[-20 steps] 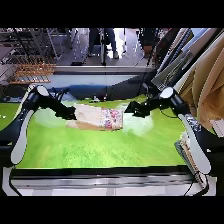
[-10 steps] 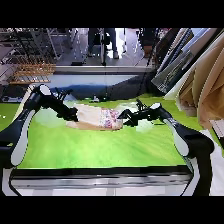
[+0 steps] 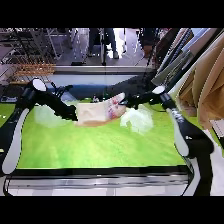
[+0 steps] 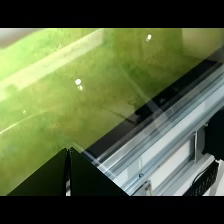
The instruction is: Fold the clothes and pants, and hang the long-sleeved shirts on hangers.
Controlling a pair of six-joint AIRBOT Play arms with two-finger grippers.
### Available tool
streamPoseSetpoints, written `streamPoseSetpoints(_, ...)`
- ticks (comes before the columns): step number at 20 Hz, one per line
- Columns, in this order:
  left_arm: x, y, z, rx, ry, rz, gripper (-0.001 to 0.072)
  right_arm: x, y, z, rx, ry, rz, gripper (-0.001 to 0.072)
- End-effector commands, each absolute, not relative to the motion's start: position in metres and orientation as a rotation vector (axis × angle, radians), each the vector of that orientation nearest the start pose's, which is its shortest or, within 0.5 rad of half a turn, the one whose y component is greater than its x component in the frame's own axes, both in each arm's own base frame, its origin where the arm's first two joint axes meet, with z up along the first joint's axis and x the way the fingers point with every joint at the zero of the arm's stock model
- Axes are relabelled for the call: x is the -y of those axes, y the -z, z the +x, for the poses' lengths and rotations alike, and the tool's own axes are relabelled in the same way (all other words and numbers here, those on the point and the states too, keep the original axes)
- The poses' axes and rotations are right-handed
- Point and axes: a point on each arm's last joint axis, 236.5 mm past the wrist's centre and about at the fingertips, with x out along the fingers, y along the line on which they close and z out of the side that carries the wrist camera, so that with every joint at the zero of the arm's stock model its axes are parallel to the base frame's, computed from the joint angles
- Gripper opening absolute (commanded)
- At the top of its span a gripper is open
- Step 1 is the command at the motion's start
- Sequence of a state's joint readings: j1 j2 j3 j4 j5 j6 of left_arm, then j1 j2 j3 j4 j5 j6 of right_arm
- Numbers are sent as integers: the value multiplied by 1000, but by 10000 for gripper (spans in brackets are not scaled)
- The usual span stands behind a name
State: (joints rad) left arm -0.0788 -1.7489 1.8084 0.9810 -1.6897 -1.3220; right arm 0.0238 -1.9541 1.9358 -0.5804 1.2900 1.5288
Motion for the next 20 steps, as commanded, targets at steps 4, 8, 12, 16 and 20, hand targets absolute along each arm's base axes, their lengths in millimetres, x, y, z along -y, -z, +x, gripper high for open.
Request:
streamPoseSetpoints(4, 160, -114, 377, -1415, 788, -106, 4, 18, -193, 470, -1017, -221, 680, 8)
streamPoseSetpoints(8, 159, -134, 369, -1370, 791, -87, 4, 153, -220, 377, -955, 101, 731, 8)
streamPoseSetpoints(12, 159, -135, 368, -1367, 794, -83, 4, 218, -160, 253, -1065, 402, 924, 7)
streamPoseSetpoints(16, 154, -132, 369, -1364, 785, -52, 4, 223, -68, 121, -1222, 698, 1153, 8)
streamPoseSetpoints(20, 144, -126, 372, -1376, 740, -19, 4, 234, -28, 59, -1198, 925, 1258, 8)
